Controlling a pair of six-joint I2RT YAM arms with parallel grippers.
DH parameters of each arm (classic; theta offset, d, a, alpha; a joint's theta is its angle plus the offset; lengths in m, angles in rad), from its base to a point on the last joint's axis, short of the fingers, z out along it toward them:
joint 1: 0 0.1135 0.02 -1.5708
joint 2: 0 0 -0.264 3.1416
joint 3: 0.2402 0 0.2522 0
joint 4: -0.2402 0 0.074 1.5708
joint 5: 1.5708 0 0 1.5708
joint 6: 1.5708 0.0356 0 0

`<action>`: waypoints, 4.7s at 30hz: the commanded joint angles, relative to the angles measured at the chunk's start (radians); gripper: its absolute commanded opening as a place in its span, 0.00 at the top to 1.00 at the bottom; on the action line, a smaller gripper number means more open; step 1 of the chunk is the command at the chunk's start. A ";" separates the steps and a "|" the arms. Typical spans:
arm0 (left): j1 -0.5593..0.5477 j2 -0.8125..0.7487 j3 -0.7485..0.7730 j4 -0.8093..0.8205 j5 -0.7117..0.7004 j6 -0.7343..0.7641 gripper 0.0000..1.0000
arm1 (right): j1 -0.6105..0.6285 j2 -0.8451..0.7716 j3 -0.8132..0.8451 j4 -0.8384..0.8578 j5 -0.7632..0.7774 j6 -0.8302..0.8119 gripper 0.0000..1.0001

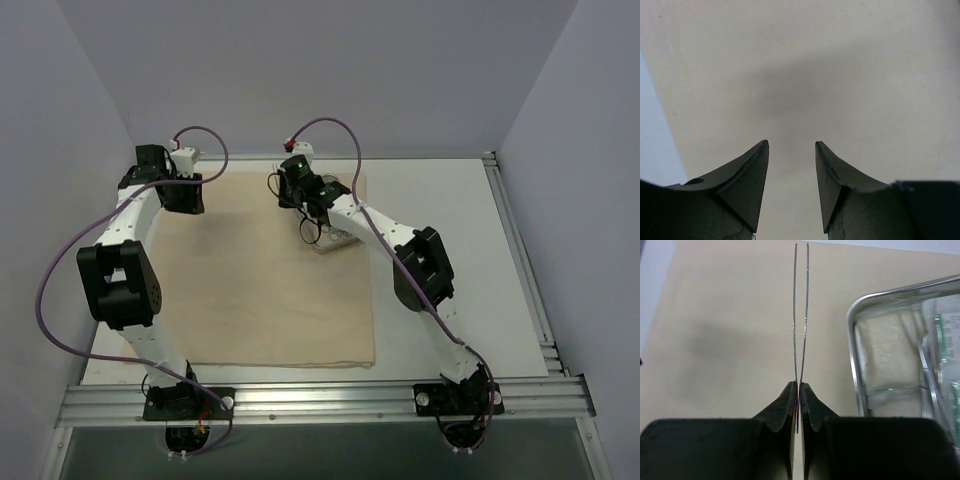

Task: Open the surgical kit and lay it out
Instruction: Pick up the medical item from the container, then place the medical item in the surgical kit, then move the medical item into the surgical kit.

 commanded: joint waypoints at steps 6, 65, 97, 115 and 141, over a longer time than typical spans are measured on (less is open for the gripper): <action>0.011 -0.077 -0.065 0.002 0.047 -0.045 0.49 | 0.109 0.119 0.000 0.233 0.101 0.305 1.00; -0.224 0.187 0.024 0.107 -0.227 -0.214 0.57 | 0.134 -0.382 -0.580 0.348 0.359 0.275 0.75; -0.239 0.289 0.058 0.128 -0.258 -0.244 0.89 | 0.086 -0.375 -0.625 0.351 0.296 0.290 0.77; -0.072 0.206 0.064 0.145 -0.221 -0.238 0.98 | 0.030 -0.363 -0.608 0.356 0.232 0.238 0.77; -0.013 0.239 0.038 0.188 -0.221 -0.195 0.67 | -0.052 -0.306 -0.553 0.308 0.132 0.189 0.78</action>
